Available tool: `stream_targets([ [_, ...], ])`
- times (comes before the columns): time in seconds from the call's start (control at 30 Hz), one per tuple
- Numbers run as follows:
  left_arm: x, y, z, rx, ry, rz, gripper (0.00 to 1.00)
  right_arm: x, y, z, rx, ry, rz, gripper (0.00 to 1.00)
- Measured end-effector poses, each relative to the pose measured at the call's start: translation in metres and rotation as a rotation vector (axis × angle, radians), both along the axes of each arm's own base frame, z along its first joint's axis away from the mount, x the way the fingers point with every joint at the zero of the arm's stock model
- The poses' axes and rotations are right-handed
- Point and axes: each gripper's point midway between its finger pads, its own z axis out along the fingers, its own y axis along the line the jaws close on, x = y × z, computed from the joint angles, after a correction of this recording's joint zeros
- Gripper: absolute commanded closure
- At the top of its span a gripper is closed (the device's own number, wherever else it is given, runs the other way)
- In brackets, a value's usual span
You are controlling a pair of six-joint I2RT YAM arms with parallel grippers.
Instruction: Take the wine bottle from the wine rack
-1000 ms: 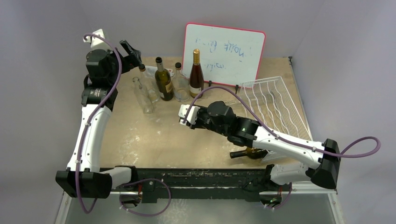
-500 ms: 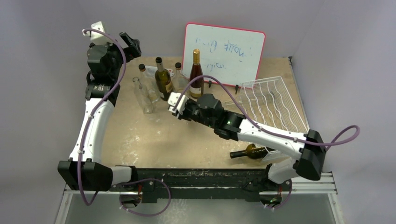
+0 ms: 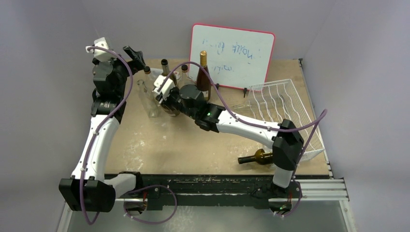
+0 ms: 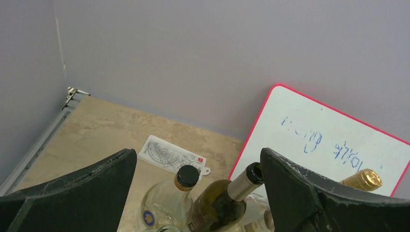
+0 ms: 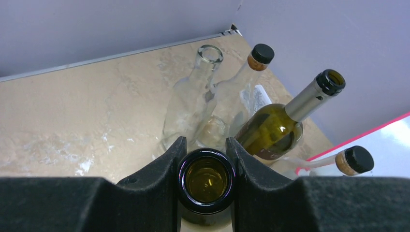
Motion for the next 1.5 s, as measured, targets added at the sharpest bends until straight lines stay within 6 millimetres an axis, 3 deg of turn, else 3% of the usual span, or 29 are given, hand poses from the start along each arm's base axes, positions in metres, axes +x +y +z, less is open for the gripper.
stream_targets([
  [0.2, -0.004, 0.006, 0.003, 0.000, -0.023, 0.035, 0.00, 0.029, 0.005, -0.013, 0.037, 0.058, -0.061, 1.00],
  [0.43, -0.007, 0.012, 0.008, 0.020, -0.039, 0.064, 0.01, 0.057, 0.018, -0.014, 0.080, 0.097, -0.101, 1.00],
  [0.77, -0.008, 0.010, 0.010, 0.019, -0.048, 0.060, 0.01, 0.068, 0.031, -0.010, 0.108, 0.147, -0.136, 1.00],
  [1.3, -0.008, 0.010, 0.011, 0.020, -0.049, 0.060, 0.01, 0.076, 0.035, -0.039, 0.092, 0.241, -0.160, 1.00],
  [1.5, -0.009, 0.009, 0.011, 0.019, -0.051, 0.058, 0.01, 0.080, 0.034, -0.040, 0.101, 0.246, -0.171, 0.83],
])
